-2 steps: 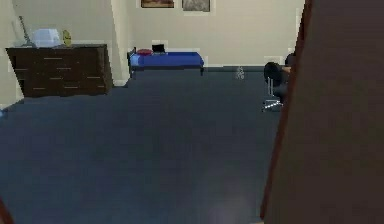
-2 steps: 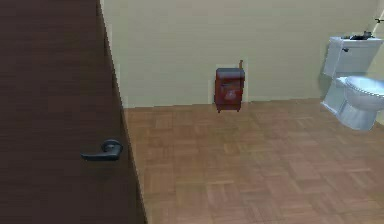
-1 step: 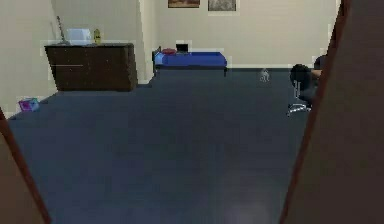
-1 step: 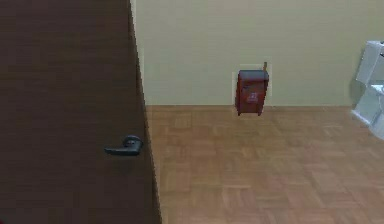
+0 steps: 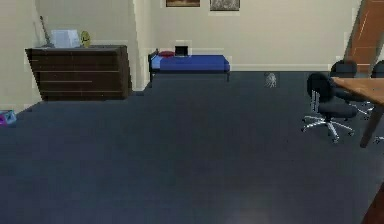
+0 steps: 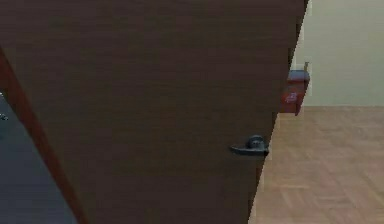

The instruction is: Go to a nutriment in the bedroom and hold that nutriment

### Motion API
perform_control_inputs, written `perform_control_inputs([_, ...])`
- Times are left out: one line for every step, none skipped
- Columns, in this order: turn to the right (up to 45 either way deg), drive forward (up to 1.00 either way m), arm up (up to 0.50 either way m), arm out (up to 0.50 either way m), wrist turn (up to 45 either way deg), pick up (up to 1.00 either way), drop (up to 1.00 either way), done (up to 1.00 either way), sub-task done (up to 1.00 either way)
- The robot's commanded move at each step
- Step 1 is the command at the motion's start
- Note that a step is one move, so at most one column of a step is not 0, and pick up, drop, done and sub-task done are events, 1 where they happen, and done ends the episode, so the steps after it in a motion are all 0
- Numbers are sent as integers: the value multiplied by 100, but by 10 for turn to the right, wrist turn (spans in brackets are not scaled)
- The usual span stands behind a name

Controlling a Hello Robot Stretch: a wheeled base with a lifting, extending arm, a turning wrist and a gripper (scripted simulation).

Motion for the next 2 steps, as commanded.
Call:
perform_control_inputs([90,0,0,0,0,0,0,0,0])
perform_control_inputs([0,85,0,0,0,0,0,0,0])
